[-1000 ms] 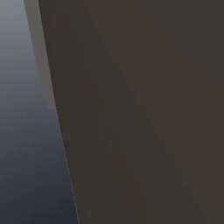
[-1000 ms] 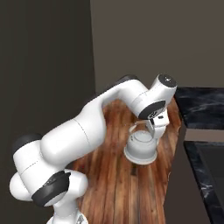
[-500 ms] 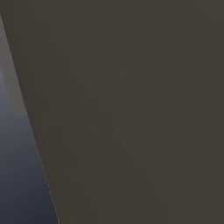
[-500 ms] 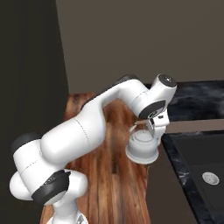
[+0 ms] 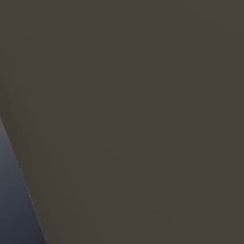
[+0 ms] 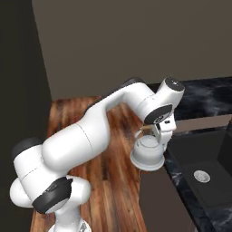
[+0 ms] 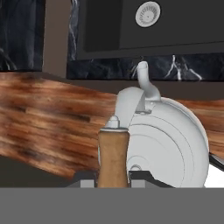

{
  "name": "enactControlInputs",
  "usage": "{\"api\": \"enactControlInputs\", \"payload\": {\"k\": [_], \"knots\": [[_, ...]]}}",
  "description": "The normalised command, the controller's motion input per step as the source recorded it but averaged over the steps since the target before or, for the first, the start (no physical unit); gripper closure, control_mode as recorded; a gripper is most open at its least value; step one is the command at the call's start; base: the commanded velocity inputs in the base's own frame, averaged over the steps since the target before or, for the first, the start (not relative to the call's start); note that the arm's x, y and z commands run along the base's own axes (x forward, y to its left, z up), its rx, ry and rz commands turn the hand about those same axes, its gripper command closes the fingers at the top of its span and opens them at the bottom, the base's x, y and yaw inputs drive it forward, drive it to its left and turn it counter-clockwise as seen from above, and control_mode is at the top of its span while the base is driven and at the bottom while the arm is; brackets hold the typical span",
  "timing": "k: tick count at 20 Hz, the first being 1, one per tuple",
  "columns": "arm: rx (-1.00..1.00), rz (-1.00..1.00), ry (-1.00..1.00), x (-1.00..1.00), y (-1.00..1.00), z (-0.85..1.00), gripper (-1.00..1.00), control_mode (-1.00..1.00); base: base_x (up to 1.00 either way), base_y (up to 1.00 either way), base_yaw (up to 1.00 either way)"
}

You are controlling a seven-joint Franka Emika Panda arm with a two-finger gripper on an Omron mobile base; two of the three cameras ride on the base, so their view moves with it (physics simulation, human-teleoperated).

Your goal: The kettle is done boiling. Turn off the stove, then wait for 300 timesteps before moving the kettle to the dining table.

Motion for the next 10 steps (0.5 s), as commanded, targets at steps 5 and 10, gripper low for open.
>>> {"api": "enactControlInputs", "payload": {"k": [5,10], "knots": [[0.00,0.00,0.00,0.00,0.00,0.00,1.00,1.00,0.58,-0.01,-0.38],[0.00,0.00,0.00,0.00,0.00,0.00,1.00,1.00,0.54,-0.08,-0.37]]}}
